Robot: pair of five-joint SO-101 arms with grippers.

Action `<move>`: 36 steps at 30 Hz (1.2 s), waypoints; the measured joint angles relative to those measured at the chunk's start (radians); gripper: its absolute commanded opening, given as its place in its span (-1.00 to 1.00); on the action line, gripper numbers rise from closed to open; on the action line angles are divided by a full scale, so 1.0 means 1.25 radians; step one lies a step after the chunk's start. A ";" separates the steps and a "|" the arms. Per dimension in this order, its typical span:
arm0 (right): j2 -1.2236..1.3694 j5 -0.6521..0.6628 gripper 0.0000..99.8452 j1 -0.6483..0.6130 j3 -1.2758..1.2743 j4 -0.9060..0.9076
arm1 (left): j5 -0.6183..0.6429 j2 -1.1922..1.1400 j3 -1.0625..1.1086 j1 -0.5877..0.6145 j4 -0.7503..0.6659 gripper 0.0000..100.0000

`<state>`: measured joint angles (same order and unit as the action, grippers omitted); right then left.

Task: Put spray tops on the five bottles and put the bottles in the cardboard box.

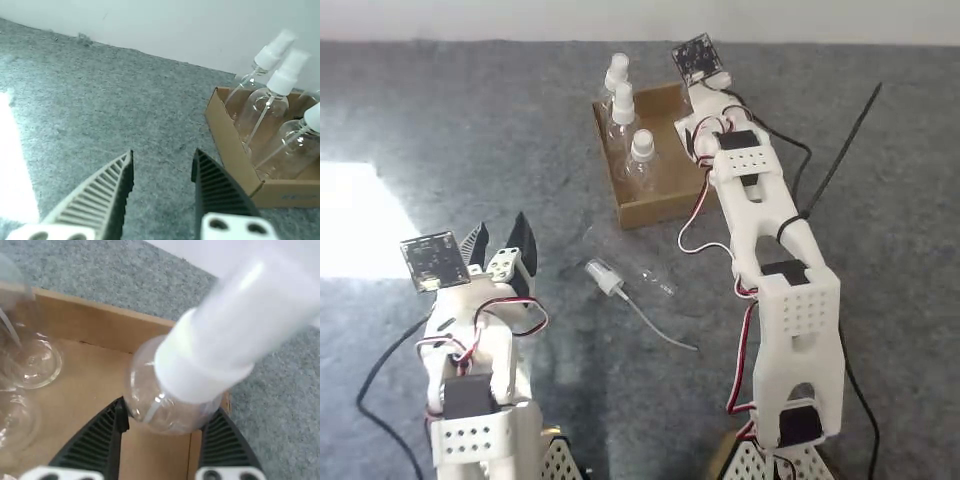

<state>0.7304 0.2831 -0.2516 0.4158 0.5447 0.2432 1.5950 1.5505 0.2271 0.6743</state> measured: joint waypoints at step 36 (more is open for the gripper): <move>0.002 0.000 -0.56 0.000 0.000 -0.005 | 0.000 0.000 0.000 0.000 0.000 -0.64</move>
<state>0.7334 0.2831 -0.2516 0.4158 0.5386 0.2432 1.5950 1.5505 0.2271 0.6743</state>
